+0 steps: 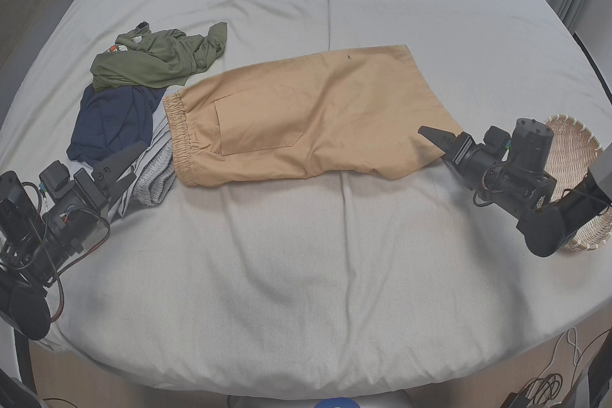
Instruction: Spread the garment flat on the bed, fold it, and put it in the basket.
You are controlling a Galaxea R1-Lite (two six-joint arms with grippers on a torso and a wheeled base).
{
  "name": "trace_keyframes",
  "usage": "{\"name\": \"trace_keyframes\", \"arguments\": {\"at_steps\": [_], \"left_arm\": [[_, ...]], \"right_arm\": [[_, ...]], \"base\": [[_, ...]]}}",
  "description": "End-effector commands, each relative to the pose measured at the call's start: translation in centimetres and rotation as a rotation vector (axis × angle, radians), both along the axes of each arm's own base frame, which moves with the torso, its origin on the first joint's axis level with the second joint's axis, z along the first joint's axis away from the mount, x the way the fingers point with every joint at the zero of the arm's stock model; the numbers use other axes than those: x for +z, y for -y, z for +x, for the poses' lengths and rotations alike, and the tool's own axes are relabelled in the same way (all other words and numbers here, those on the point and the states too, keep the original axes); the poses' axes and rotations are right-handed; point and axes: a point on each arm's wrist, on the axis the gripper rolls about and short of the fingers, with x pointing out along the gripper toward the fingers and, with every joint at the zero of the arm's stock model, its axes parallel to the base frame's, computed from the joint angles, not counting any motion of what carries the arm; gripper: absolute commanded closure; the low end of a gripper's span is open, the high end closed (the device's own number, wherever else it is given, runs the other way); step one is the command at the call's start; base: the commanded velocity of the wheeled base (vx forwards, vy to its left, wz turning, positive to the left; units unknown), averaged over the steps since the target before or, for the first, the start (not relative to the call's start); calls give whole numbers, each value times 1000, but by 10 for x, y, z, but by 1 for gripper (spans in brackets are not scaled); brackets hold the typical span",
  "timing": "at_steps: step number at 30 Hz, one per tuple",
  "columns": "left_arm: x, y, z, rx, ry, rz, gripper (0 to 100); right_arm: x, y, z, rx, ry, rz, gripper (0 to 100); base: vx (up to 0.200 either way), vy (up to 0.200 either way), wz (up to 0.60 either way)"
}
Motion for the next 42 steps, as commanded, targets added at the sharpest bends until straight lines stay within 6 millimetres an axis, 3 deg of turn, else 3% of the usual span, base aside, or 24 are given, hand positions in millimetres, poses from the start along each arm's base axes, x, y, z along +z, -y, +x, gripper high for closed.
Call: {"name": "trace_keyframes", "arguments": {"at_steps": [1, 11, 13, 19, 26, 30, 39, 40, 42], "left_arm": [[-1, 0, 1, 1, -1, 1, 0], [-2, 0, 2, 3, 0, 2, 0], [-5, 0, 0, 0, -12, 3, 0], [-5, 3, -1, -9, -12, 4, 0], [-6, 6, -1, -24, -16, 7, 0], [-9, 14, -1, -59, -27, 8, 0], [-35, 42, 18, -151, -114, 20, 0], [-36, 43, 18, -153, -117, 20, 0], [-46, 46, 31, -155, -101, 48, 0]], "right_arm": [[-18, -8, 11, 1, 14, 56, 100], [-19, -6, 6, -2, 98, 128, 100], [-19, -1, -8, -5, 125, 129, 100], [-9, 25, -36, -56, 154, 128, 100], [-2, 54, -52, -133, 161, 112, 100], [-6, 71, -61, -169, 141, 86, 100], [-20, 69, -63, -127, 98, 78, 100], [-21, 69, -63, -127, 98, 76, 0], [-26, 69, -63, -131, 83, 61, 0]], "base": [[0, 0, 0], [0, 0, 0], [0, 0, 0], [0, 0, 0], [0, 0, 0], [0, 0, 0], [0, 0, 0], [0, 0, 0], [0, 0, 0]]}}
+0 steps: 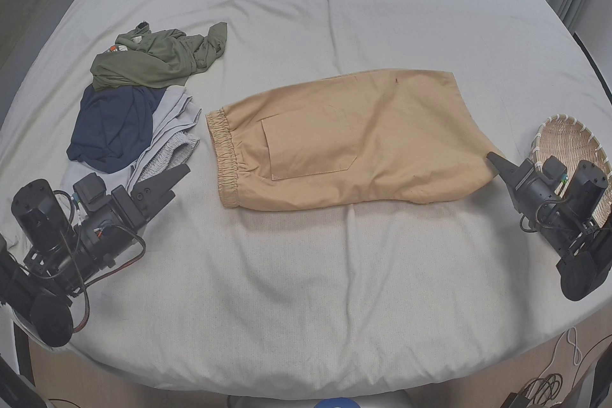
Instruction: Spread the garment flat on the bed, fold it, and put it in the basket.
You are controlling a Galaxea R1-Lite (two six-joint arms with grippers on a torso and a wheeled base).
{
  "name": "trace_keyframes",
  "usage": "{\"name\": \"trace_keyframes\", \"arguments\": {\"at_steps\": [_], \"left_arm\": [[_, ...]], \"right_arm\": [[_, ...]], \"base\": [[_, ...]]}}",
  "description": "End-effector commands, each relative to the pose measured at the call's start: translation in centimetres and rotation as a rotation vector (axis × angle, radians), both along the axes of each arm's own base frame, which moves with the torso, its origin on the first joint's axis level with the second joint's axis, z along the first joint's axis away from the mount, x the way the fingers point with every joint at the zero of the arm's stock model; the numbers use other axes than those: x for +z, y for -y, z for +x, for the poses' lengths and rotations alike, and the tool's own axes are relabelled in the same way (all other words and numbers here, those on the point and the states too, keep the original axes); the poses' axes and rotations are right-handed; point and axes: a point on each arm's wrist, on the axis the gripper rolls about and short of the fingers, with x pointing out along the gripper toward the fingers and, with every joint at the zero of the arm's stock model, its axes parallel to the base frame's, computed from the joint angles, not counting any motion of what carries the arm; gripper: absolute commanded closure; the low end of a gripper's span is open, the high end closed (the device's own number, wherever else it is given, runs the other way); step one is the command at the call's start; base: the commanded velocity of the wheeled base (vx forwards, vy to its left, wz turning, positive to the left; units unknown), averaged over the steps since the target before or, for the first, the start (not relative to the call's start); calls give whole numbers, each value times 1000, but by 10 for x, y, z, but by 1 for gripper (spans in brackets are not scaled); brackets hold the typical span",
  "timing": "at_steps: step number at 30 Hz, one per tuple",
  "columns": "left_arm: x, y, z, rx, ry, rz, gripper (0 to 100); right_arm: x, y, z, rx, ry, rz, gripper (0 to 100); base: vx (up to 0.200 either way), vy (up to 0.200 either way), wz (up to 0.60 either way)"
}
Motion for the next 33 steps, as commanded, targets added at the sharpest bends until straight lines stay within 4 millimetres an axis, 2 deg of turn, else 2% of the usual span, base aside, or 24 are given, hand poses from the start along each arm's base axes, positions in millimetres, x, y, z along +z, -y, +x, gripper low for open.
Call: {"name": "trace_keyframes", "arguments": {"at_steps": [1, 5, 10, 15, 16, 21, 24, 33], "left_arm": [[-26, 11, 23, -23, -33, 41, 0], [-19, 13, 35, -23, 20, 44, 0], [-27, 23, 45, -43, 10, 51, 0], [-26, 26, 56, -43, 29, 45, 0], [-27, 29, 60, -44, 31, 44, 0], [-34, 34, 71, -47, 28, 47, 0], [-39, 38, 79, -41, 26, 47, 0], [-51, 55, 97, -33, 33, 45, 0]], "right_arm": [[-11, 0, 1, -1, -37, -19, 0], [-16, 2, -7, -5, -63, -37, 0], [-16, 3, -27, -2, -71, -99, 0], [7, -6, -68, 50, 2, -94, 0], [14, -9, -81, 74, 31, -90, 0], [28, -16, -119, 167, 111, -80, 0], [31, -16, -130, 227, 136, -82, 0], [43, -17, -144, 291, 222, -78, 0]], "base": [[0, 0, 0], [0, 0, 0], [0, 0, 0], [0, 0, 0], [0, 0, 0], [0, 0, 0], [0, 0, 0], [0, 0, 0]]}}
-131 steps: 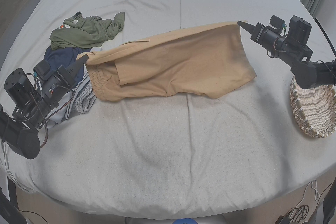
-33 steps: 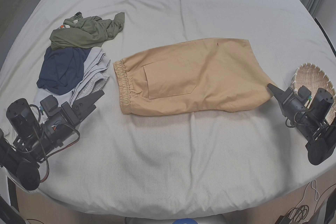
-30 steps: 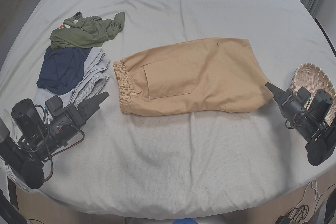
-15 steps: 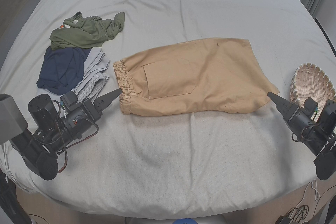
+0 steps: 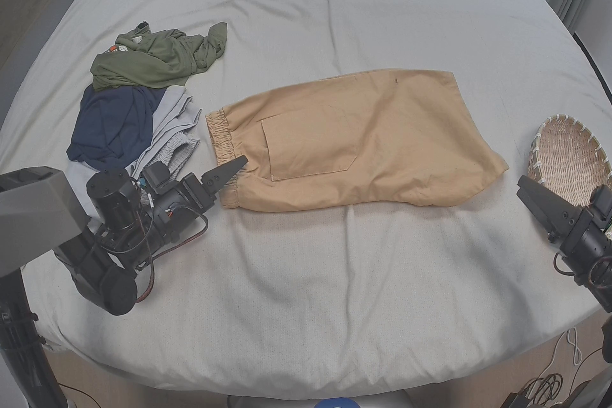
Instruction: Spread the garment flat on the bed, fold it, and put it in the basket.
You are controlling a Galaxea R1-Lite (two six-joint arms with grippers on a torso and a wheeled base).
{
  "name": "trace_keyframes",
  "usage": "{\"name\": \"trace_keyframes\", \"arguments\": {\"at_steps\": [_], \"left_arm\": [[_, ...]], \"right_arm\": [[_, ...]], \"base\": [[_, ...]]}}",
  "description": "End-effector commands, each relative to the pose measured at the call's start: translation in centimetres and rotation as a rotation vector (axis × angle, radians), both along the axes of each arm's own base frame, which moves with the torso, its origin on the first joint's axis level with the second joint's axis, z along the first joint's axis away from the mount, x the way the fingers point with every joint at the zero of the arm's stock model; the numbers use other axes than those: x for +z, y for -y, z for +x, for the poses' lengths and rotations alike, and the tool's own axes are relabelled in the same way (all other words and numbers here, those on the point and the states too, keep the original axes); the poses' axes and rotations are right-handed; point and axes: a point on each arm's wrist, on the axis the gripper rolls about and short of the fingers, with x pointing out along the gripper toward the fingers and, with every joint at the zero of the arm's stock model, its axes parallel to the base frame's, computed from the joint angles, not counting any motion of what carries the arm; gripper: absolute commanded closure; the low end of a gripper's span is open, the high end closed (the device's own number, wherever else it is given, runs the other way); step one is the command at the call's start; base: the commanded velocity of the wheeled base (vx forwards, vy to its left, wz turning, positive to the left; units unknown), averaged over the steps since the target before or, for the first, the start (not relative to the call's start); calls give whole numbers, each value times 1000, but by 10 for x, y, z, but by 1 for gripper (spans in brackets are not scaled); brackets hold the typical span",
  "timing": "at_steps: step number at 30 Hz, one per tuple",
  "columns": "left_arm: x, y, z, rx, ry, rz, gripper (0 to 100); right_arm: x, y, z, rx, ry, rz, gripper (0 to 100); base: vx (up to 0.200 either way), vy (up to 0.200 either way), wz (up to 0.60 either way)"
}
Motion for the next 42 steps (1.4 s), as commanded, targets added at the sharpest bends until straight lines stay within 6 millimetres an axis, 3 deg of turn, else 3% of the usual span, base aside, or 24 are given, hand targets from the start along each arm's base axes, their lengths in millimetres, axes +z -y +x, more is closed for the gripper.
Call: {"name": "trace_keyframes", "arguments": {"at_steps": [1, 5, 6, 14, 19, 20, 31, 35, 42], "left_arm": [[-12, 8, 11, -9, -13, 3, 0], [-8, 10, 14, -11, 3, -3, 0], [-7, 10, 15, -10, 9, -8, 100], [-7, 11, 16, -22, 5, -19, 100], [3, 5, 13, 4, 26, -25, 100], [19, -2, 2, 25, 52, -34, 100], [92, -79, -91, 230, -78, 13, 100], [100, -92, -104, 284, -122, 57, 100], [99, -109, -108, 357, -120, 111, 100]], "right_arm": [[12, 0, -16, 32, 76, 18, 0], [14, 0, -19, 38, 87, 21, 0], [13, 0, -19, 38, 85, 20, 0], [13, 0, -20, 40, 82, 20, 0], [9, 1, -22, 38, 67, 14, 0], [7, 1, -23, 40, 61, 13, 0], [5, 1, -30, 49, 60, 14, 0], [5, 1, -30, 50, 58, 15, 0], [7, 2, -34, 50, 71, 19, 0]], "base": [[0, 0, 0], [0, 0, 0], [0, 0, 0], [0, 0, 0], [0, 0, 0], [0, 0, 0], [0, 0, 0], [0, 0, 0], [0, 0, 0]]}}
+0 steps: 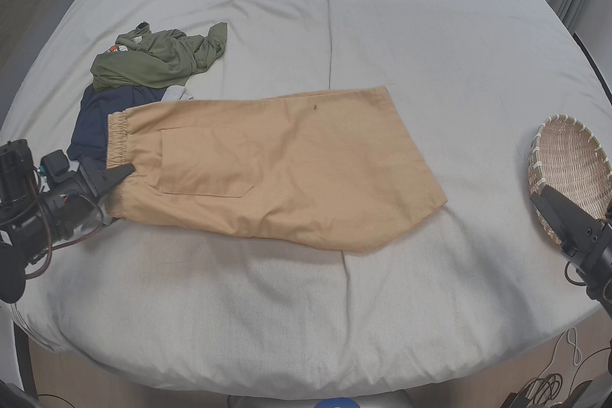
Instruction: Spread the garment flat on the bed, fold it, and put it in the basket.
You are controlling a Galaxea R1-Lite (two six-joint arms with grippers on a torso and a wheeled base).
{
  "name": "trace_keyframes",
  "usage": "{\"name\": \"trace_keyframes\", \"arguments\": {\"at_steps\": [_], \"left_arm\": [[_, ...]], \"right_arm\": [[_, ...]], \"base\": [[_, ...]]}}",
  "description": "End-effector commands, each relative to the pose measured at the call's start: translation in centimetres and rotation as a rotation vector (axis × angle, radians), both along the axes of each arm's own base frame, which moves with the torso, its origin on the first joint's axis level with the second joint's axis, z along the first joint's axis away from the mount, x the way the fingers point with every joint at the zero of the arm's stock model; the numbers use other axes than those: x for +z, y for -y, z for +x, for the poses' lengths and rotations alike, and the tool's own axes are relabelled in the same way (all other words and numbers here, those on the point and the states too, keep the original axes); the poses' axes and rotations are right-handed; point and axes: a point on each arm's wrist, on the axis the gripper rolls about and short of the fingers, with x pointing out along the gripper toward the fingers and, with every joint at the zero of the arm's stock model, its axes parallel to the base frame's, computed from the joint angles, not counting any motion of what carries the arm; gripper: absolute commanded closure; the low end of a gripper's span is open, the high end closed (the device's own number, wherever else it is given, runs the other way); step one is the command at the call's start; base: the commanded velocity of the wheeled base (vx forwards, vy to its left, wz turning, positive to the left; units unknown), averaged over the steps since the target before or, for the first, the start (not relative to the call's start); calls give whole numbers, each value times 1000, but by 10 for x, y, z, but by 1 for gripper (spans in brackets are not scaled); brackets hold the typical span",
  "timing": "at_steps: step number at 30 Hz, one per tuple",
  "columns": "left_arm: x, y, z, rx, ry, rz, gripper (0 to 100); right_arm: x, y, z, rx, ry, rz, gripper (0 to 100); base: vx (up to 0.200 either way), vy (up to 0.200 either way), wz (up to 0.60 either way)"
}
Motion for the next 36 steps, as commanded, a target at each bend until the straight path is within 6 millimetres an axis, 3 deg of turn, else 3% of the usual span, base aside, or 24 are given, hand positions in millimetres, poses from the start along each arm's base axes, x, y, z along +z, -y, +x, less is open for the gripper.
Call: {"name": "trace_keyframes", "arguments": {"at_steps": [1, 6, 10, 16, 23, 36], "left_arm": [[23, -15, -21, 63, 98, 31, 100], [20, -13, -20, 45, 102, 63, 100], [16, 11, -15, -78, 90, 56, 100], [9, 46, 10, -208, 77, 83, 100], [28, 88, 28, -343, 182, 63, 100], [39, 171, 55, -539, 236, 0, 100]], "right_arm": [[0, 1, -5, 3, 7, 2, 0], [-1, 1, -6, 2, 1, 1, 0], [-1, 1, -6, 2, 1, 1, 0], [-1, 1, -6, 3, 1, 4, 0], [2, 3, -13, 9, 7, 18, 0], [4, 6, -24, 14, 13, 22, 0]], "base": [[0, 0, 0], [0, 0, 0], [0, 0, 0], [0, 0, 0], [0, 0, 0], [0, 0, 0]]}}
